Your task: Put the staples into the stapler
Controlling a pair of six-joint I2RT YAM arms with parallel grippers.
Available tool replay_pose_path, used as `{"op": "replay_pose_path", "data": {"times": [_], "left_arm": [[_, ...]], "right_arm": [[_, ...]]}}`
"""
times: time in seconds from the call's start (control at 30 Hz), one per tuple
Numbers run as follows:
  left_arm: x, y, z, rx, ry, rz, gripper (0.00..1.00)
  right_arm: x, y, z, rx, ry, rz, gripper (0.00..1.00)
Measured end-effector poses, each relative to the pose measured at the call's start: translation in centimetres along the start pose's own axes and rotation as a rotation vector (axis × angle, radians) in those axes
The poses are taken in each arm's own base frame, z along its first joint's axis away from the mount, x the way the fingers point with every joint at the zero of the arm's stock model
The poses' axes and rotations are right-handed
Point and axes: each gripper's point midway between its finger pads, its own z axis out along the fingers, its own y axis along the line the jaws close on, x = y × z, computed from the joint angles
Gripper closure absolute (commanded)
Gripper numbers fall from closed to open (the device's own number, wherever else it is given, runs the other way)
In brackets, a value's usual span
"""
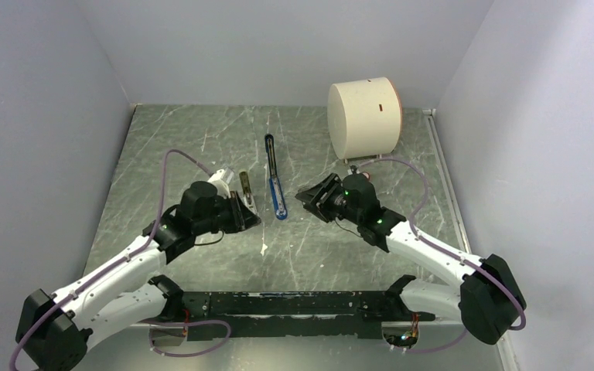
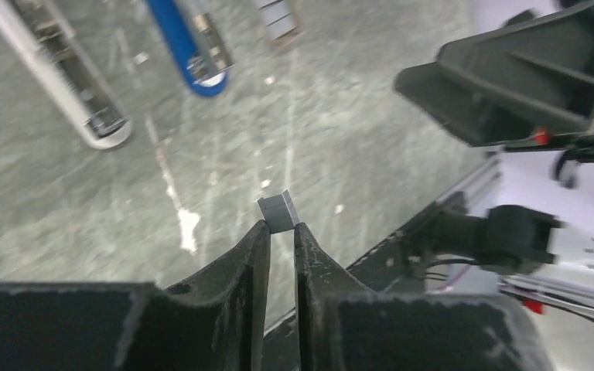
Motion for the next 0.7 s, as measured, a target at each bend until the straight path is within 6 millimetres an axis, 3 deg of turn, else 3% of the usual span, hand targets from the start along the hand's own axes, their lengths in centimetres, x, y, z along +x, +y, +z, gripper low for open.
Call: {"op": "replay_pose_path", "data": {"times": [0.27, 0.53, 0.7], "left_arm": [[3.6, 4.8, 0.5, -0.301, 0.143, 0.159, 0.81], [6.3, 5.0, 2.5, -0.459, 0.249, 0.343, 0.81], [8.4, 5.6, 4.1, -0.523, 0.306, 0.429, 0.79]], "right_arm": [[-1.5, -5.6, -0.9, 0.237, -0.1, -0.035, 0.48], [-1.8, -9.1, -1.5, 0.331, -0.127, -0.025, 0.49], [-1.9, -10.0, -1.7, 0.359, -0.128, -0.016, 0.49]]}}
